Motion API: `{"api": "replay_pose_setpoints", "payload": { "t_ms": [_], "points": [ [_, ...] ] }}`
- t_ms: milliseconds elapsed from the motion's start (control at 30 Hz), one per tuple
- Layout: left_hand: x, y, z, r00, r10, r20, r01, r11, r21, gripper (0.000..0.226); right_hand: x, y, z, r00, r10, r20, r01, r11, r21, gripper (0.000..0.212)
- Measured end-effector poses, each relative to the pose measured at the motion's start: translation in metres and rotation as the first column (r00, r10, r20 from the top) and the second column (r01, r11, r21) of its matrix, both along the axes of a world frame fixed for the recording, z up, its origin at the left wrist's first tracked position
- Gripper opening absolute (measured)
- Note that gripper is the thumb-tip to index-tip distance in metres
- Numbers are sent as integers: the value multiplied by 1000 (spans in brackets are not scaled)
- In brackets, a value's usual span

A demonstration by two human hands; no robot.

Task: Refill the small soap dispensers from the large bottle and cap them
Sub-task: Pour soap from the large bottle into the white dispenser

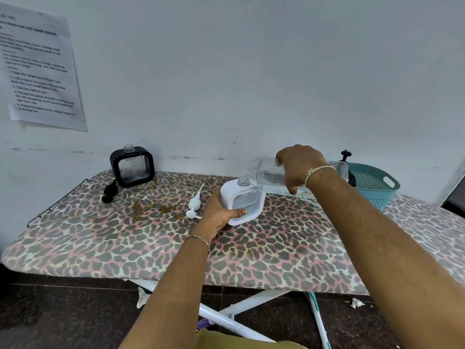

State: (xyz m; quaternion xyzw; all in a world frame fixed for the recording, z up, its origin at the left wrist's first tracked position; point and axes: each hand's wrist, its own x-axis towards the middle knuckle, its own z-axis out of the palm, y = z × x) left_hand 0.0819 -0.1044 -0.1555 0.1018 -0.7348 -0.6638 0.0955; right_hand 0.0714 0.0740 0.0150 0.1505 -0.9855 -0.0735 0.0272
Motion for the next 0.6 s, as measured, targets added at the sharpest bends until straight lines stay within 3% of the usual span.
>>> {"api": "replay_pose_setpoints", "payload": {
  "t_ms": [600],
  "points": [
    [0,1,0,1000,11,14,-11,1000,-13,85,1,-2,1,1000,13,-2,-13,1000,2,69]
  ]
}}
